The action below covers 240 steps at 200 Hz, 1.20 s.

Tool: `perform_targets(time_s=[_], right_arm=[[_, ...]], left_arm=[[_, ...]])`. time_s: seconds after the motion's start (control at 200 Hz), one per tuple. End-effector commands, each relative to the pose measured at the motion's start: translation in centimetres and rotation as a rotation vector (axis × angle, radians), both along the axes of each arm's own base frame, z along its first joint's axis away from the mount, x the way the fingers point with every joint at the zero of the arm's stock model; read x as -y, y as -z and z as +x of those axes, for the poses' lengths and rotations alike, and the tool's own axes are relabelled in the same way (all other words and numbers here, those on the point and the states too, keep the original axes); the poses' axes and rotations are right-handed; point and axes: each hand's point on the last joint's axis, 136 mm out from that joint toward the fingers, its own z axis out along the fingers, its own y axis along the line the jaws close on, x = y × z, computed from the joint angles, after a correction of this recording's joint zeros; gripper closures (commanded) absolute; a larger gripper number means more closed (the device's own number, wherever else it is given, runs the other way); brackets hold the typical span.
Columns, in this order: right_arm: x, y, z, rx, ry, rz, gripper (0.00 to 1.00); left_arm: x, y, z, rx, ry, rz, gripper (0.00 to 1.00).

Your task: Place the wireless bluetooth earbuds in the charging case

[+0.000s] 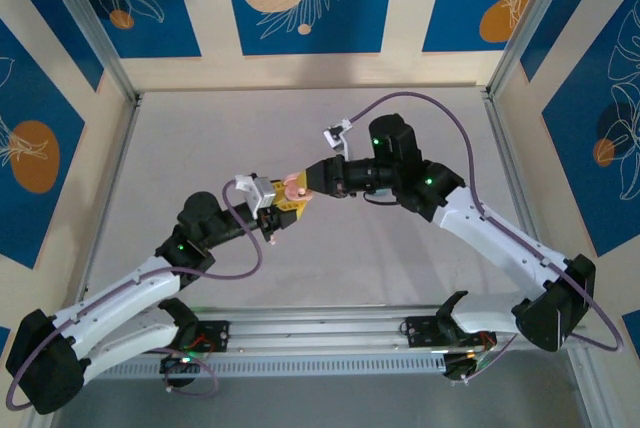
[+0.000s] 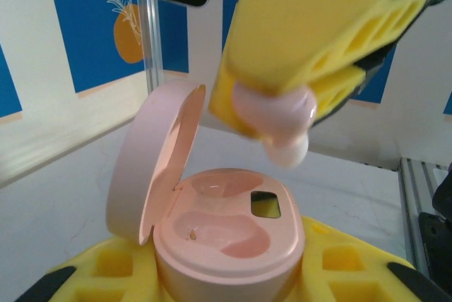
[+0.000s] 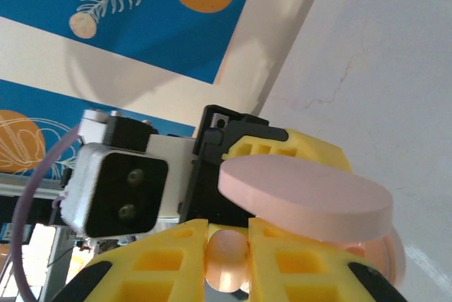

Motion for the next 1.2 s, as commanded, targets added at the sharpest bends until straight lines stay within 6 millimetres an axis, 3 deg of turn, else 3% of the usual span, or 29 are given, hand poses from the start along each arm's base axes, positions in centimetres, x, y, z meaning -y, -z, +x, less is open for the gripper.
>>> perform_targets(time_s=[0.0,0.645,0.955,1.196], right_arm=[[-0.4,-0.5,0.3,0.061,0.024,-0.034,0.79],[-2.3,0.8,0.4,0.096,0.051,-0.118,0.79],[-1.4,2.1,0.5,0.129,0.081,-0.237,0.78],[-1.9,1.8,0.1,0.138,0.042,-0.223,0.76]], left_arm=[[0.2,-1.0,-0.6,0.053,0.024,-0.029,0.68],[-0.1,-1.2,-0.1,0.038,-0.008,-0.059,0.68],[-0.5,-2.0,0.0,0.049,-0.027,-0.09,0.68],[-0.6,-2.2,-0.2,0.055,-0.025,-0.093,0.68]])
